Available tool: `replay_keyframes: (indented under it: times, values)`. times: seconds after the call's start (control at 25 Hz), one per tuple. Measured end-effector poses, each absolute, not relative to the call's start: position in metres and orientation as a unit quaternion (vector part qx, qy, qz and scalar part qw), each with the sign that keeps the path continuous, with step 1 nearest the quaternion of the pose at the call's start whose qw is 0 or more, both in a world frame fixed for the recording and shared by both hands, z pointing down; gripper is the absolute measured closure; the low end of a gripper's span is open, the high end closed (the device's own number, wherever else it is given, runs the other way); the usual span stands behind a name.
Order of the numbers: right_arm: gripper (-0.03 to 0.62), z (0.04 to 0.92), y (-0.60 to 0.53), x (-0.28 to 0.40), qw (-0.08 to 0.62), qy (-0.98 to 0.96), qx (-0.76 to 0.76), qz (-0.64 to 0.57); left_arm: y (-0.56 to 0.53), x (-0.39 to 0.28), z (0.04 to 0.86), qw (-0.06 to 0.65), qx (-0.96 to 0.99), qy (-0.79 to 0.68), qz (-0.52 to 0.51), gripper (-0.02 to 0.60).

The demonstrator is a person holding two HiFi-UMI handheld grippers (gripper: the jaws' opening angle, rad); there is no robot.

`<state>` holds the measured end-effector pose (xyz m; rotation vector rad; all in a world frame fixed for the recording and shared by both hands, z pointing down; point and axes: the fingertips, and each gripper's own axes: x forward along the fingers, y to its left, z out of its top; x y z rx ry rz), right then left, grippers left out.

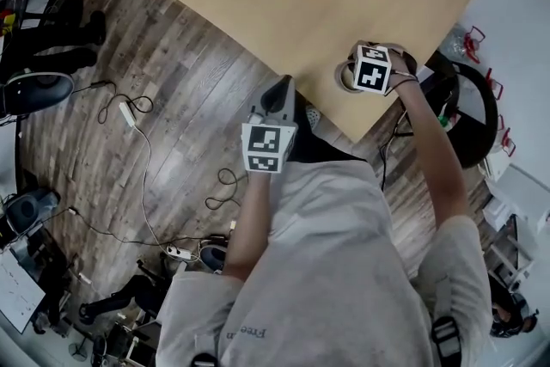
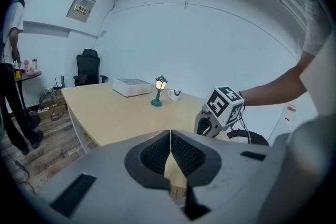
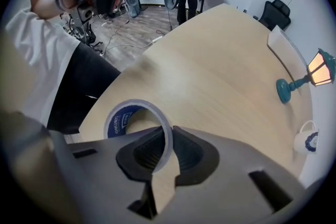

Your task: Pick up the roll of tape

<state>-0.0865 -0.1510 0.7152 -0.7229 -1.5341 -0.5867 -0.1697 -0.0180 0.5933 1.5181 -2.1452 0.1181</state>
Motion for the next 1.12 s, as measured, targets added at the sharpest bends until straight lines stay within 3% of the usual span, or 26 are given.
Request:
replay_keyframes:
  times: [0.64, 1.12]
  values:
    - [0.546, 0.7, -0.158, -0.085, 0.618, -0.705, -0.274, -0.214, -0.02, -0.152, 0.595, 0.26, 0.578, -0.772, 0.046, 0.575]
    - [0.545, 0.681, -0.182, -0.073, 0.573, -0.791, -0.203, -0.071, -0.064, -0.134, 0.586, 0.261, 0.636, -0.721, 0.086, 0.574]
